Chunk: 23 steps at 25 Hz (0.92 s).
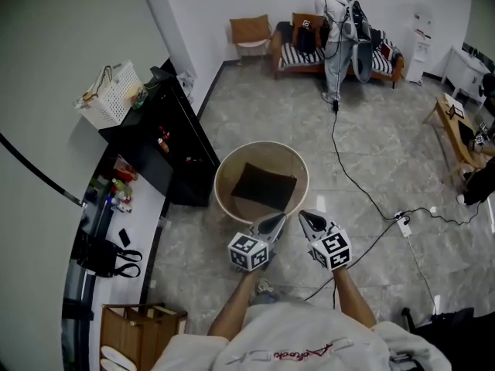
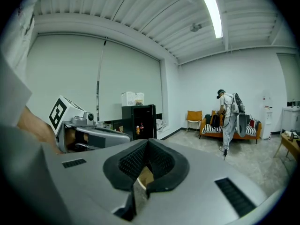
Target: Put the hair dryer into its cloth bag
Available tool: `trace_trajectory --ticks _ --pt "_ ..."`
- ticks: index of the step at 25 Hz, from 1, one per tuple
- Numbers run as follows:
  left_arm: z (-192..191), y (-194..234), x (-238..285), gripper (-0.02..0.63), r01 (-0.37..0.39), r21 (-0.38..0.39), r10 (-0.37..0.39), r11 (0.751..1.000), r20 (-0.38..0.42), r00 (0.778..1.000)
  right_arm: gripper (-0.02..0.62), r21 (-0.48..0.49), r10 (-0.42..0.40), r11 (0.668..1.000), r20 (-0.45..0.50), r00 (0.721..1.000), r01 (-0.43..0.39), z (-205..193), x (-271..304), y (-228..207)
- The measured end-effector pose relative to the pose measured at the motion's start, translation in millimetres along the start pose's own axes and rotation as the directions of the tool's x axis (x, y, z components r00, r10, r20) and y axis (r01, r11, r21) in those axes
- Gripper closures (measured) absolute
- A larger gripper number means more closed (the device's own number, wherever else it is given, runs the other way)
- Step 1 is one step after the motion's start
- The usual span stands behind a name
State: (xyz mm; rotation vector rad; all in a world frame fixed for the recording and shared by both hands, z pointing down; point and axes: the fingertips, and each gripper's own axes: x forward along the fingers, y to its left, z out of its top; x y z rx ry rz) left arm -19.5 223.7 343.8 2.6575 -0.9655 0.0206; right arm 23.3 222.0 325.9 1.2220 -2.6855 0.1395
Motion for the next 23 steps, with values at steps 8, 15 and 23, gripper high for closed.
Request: trace_trajectory --ticks 8,15,23 --pt "-11.8 -22.1 -6.4 0.572 0.000 -0.021 0.000 1.000 -0.002 1.000 0.568 0.010 0.006 1.000 0.011 1.000 -0.006 -4.8 -19.1 9.0" --pt "-16.1 -36.4 -7.1 0.572 0.003 -0.009 -0.003 1.000 -0.014 1.000 0.568 0.019 -0.003 1.000 0.015 1.000 0.002 -8.4 -31.5 10.2" --pt "-17.8 -49.4 -3.3 0.572 0.006 -0.002 -0.006 1.000 -0.022 1.000 0.568 0.026 -0.007 1.000 0.014 1.000 0.006 -13.9 -45.3 9.2"
